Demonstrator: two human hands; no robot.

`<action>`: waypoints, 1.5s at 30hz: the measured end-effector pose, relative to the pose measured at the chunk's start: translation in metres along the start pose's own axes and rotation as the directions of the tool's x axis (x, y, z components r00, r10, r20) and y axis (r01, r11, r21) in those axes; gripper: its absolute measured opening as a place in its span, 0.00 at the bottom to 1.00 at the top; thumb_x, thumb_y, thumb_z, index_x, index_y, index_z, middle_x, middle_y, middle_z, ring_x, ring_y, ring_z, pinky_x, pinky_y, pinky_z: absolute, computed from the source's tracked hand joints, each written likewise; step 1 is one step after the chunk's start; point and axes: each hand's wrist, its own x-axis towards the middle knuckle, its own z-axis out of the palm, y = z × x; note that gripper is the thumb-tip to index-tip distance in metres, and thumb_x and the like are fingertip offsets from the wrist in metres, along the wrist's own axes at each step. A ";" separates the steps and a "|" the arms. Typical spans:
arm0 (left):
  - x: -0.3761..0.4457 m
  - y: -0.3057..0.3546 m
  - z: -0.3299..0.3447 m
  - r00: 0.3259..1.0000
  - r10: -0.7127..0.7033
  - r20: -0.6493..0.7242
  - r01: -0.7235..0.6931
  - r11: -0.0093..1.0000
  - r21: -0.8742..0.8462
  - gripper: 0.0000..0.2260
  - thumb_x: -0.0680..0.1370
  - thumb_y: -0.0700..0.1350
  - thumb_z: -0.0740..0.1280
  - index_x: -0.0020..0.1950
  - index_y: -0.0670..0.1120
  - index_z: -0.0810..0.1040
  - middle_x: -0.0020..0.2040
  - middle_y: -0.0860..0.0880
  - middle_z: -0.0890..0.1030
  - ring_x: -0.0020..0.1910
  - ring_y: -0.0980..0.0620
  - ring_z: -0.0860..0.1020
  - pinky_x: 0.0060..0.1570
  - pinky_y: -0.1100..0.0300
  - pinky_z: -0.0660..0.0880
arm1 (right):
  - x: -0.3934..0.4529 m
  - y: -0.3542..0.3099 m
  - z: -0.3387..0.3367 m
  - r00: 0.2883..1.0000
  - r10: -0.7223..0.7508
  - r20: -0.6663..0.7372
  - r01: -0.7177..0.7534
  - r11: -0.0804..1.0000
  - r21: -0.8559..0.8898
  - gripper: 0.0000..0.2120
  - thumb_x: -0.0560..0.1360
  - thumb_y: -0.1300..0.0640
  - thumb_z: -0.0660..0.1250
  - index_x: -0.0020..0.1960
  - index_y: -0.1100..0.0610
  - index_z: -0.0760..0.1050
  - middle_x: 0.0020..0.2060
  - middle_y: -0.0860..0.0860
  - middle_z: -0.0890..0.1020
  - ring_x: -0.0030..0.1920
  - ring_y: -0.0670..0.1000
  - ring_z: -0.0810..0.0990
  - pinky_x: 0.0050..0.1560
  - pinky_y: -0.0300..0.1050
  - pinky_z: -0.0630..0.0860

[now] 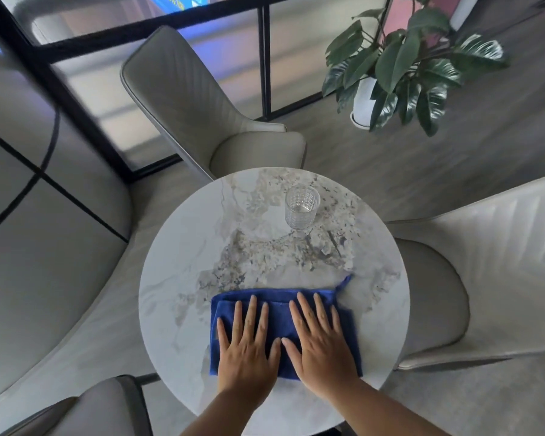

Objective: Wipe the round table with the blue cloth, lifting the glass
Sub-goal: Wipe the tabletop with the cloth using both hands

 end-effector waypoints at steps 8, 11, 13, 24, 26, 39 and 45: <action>0.046 0.023 0.004 0.999 0.017 -0.042 -0.019 0.999 -0.031 0.33 0.81 0.61 0.54 0.83 0.48 0.57 0.84 0.48 0.53 0.82 0.42 0.47 0.76 0.33 0.44 | 0.026 0.034 -0.005 0.996 0.092 -0.023 -0.092 0.996 -0.017 0.35 0.81 0.38 0.58 0.80 0.59 0.62 0.80 0.58 0.64 0.80 0.62 0.61 0.75 0.65 0.61; 0.066 0.040 0.006 0.998 0.049 -0.042 -0.051 0.998 -0.044 0.33 0.82 0.63 0.51 0.83 0.49 0.53 0.84 0.49 0.49 0.82 0.44 0.42 0.77 0.34 0.41 | 0.034 0.052 -0.015 0.988 0.148 -0.047 -0.150 0.988 -0.043 0.35 0.80 0.39 0.56 0.80 0.60 0.62 0.80 0.59 0.64 0.79 0.62 0.62 0.76 0.65 0.62; 0.079 0.052 0.008 0.996 0.075 -0.039 -0.077 0.996 -0.050 0.34 0.82 0.65 0.48 0.84 0.50 0.51 0.84 0.49 0.46 0.82 0.44 0.40 0.77 0.33 0.39 | 0.037 0.064 -0.020 0.982 0.179 -0.062 -0.182 0.982 -0.051 0.35 0.80 0.40 0.54 0.80 0.61 0.63 0.79 0.59 0.65 0.79 0.63 0.63 0.75 0.66 0.62; 0.035 0.059 0.021 0.982 0.186 -0.034 -0.188 0.981 -0.054 0.34 0.79 0.64 0.58 0.83 0.52 0.57 0.84 0.50 0.54 0.83 0.43 0.49 0.74 0.29 0.47 | -0.025 0.057 -0.008 0.979 0.203 -0.035 -0.205 0.974 -0.095 0.39 0.83 0.37 0.41 0.77 0.65 0.64 0.77 0.63 0.67 0.76 0.66 0.67 0.70 0.69 0.67; 0.018 0.050 0.023 0.987 0.159 -0.025 -0.161 0.985 -0.061 0.34 0.78 0.62 0.61 0.82 0.53 0.59 0.84 0.50 0.55 0.83 0.43 0.52 0.73 0.29 0.49 | -0.035 0.041 -0.002 0.981 0.191 -0.034 -0.193 0.976 -0.101 0.39 0.83 0.37 0.40 0.76 0.66 0.67 0.76 0.64 0.69 0.75 0.67 0.69 0.68 0.71 0.70; 0.001 -0.077 0.002 0.976 -0.199 -0.089 0.198 0.980 -0.024 0.34 0.78 0.67 0.55 0.82 0.57 0.57 0.84 0.50 0.56 0.82 0.43 0.52 0.73 0.26 0.50 | 0.043 -0.058 0.011 0.988 -0.146 0.050 0.148 0.988 -0.049 0.39 0.79 0.36 0.59 0.80 0.62 0.62 0.80 0.59 0.62 0.80 0.63 0.60 0.73 0.67 0.60; 0.076 -0.111 -0.019 0.966 -0.232 -0.118 0.232 0.973 -0.012 0.32 0.80 0.68 0.44 0.83 0.59 0.47 0.85 0.51 0.48 0.83 0.45 0.44 0.74 0.27 0.43 | 0.127 -0.070 0.006 0.991 -0.127 0.034 0.128 0.991 -0.030 0.37 0.81 0.38 0.56 0.81 0.61 0.60 0.81 0.60 0.61 0.81 0.63 0.57 0.77 0.67 0.56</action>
